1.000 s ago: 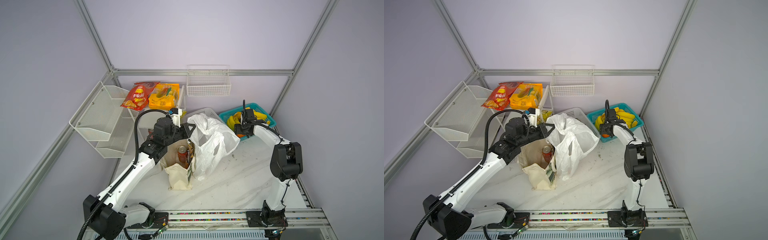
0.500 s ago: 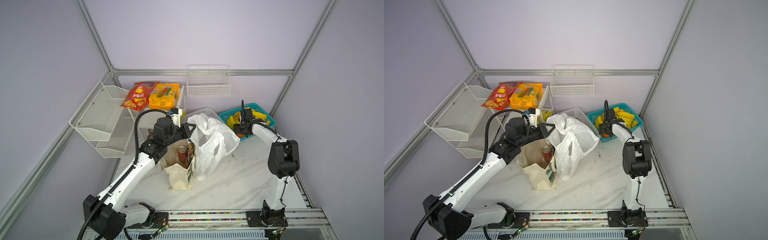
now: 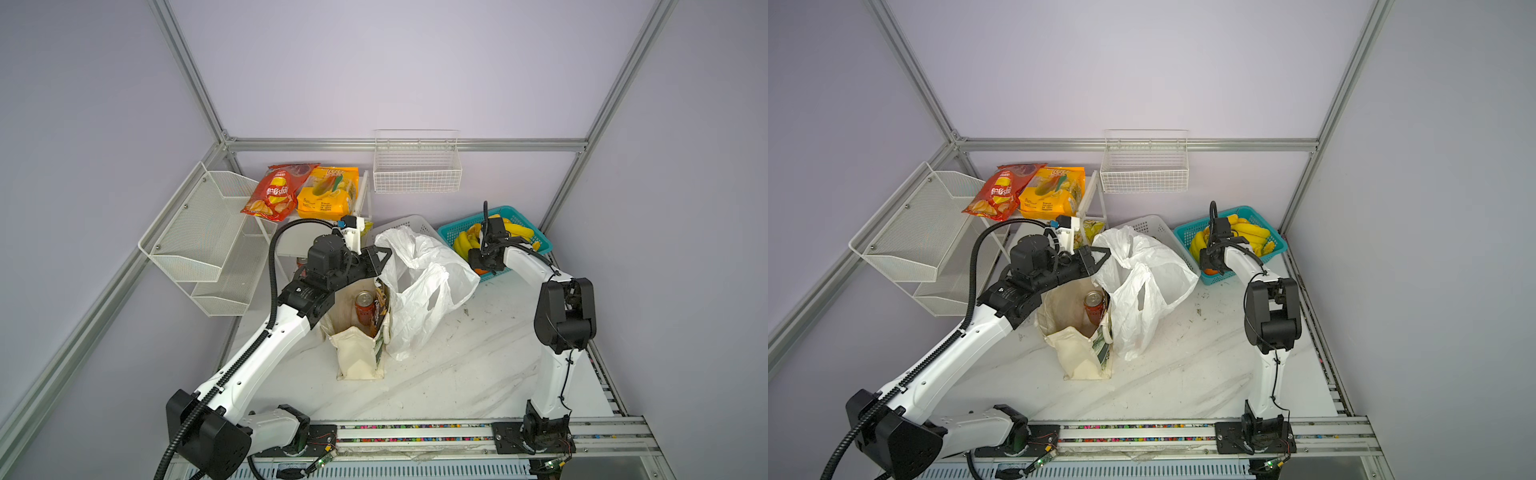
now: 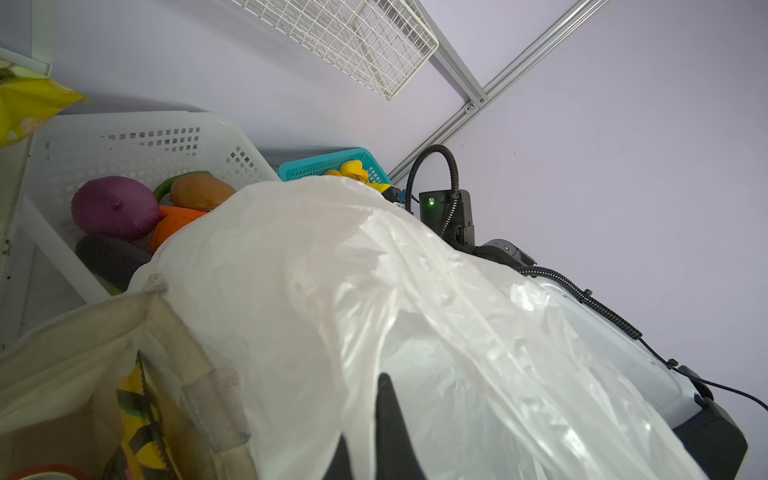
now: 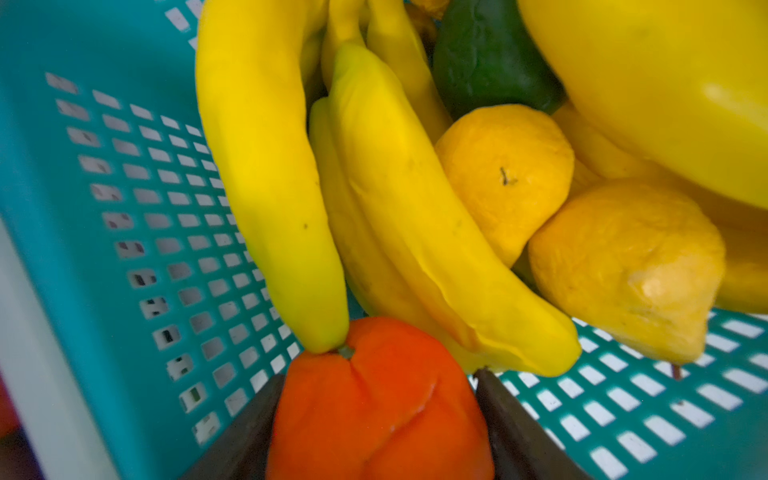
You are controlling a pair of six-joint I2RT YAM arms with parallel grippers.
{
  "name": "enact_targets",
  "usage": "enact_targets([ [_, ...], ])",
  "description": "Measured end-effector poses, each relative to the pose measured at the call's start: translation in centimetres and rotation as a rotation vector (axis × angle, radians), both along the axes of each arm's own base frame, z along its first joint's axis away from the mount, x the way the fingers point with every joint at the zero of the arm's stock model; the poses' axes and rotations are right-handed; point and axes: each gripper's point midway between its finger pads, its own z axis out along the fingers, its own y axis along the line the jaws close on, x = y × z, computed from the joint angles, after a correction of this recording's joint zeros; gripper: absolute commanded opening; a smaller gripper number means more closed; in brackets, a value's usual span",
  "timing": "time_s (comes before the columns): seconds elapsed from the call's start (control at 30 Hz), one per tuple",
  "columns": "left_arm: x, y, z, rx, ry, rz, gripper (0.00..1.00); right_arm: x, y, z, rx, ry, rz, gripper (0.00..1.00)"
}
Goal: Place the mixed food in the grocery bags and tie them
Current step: 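Grasp a second orange fruit in the teal basket with the right gripper, then carry the orange with the right gripper into the white plastic bag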
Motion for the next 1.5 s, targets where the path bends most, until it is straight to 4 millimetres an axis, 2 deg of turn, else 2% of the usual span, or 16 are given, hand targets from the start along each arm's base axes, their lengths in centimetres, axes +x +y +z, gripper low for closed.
enact_targets([
  [0.13,0.0,0.0,0.0,0.000,0.000,0.000,0.00,-0.2,-0.1,1.1,0.012,-0.022,-0.003,0.58],
  [0.2,0.0,0.0,0.0,0.000,0.000,0.000,0.00,-0.7,-0.1,2.7,0.027,-0.054,-0.005,0.57],
  [0.33,0.0,0.0,0.0,0.000,-0.001,0.000,0.00,-2.2,-0.1,7.5,0.072,-0.156,-0.008,0.54],
  [0.47,0.0,0.0,0.1,-0.001,-0.002,0.000,0.00,-4.8,0.3,13.2,0.152,-0.296,0.002,0.52],
  [0.63,0.0,0.0,0.0,-0.001,-0.001,0.000,0.00,-10.0,1.2,19.5,0.276,-0.445,0.047,0.50],
  [0.8,0.0,0.0,0.0,0.000,-0.001,0.000,0.00,-17.7,3.2,26.4,0.456,-0.612,0.178,0.50],
  [0.9,0.0,0.0,-0.1,0.002,0.002,0.000,0.00,-21.6,4.8,29.2,0.553,-0.668,0.301,0.50],
  [1.0,0.0,0.0,-0.2,0.005,0.005,0.003,0.00,-24.6,6.7,30.5,0.636,-0.675,0.436,0.50],
  [1.1,0.2,0.0,-0.4,0.009,0.009,0.004,0.00,-25.9,8.4,30.4,0.694,-0.640,0.533,0.49],
  [1.23,0.2,0.0,-0.6,0.012,0.013,0.007,0.00,-26.0,11.1,28.9,0.716,-0.564,0.609,0.49],
  [1.4,0.2,0.0,-0.6,0.012,0.013,0.007,0.00,-25.7,16.7,25.2,0.699,-0.416,0.711,0.49],
  [1.5,0.3,0.0,-0.6,0.013,0.014,0.006,0.00,-24.9,18.6,23.2,0.654,-0.367,0.722,0.49],
])
